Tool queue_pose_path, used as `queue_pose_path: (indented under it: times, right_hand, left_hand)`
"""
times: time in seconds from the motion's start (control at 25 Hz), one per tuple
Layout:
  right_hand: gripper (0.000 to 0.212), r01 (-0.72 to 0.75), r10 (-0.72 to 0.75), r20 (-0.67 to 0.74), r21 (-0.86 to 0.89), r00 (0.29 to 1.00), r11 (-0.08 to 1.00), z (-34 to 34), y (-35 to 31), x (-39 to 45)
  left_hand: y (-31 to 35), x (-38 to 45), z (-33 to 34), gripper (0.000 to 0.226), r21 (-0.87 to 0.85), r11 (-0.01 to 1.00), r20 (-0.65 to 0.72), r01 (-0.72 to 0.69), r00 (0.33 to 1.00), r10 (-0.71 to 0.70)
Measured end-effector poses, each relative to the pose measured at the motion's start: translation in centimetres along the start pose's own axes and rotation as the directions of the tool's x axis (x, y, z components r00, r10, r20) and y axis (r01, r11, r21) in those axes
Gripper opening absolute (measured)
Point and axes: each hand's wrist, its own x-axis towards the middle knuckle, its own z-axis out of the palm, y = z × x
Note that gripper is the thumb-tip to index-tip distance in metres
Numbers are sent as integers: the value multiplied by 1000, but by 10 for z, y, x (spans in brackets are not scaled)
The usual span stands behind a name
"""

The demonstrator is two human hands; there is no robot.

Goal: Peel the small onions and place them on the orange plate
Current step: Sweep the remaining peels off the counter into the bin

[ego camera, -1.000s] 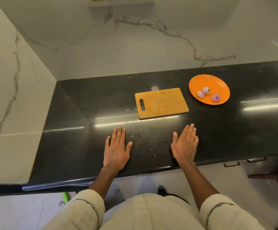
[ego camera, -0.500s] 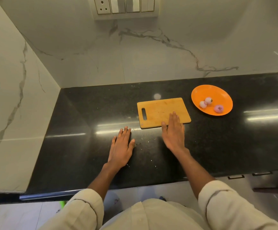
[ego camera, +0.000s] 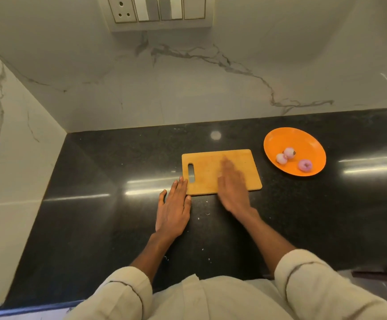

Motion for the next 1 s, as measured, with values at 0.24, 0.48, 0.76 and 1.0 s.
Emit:
queue_pose_path:
  times: [0.24, 0.48, 0.76, 1.0]
  right_hand:
    - [68, 82, -57, 123, -213, 991, 974, 22, -10, 17]
    - [54, 320, -329, 93, 99, 940, 942, 40, -37, -26]
    - [62, 301, -309, 22, 169, 951, 938, 33, -41, -41]
    - [59, 110, -113, 137, 28, 984, 994, 43, -34, -21]
  left_hand:
    - [-1, -1, -2, 59, -75, 997, -23, 21, 999, -23]
    - [1, -5, -11, 67, -241, 970, 10, 31, 1000, -30]
    - [6, 5, -19, 77, -526, 819, 135, 232, 973, -189]
    - [48, 16, -40, 74, -844, 376, 236, 382, 894, -380]
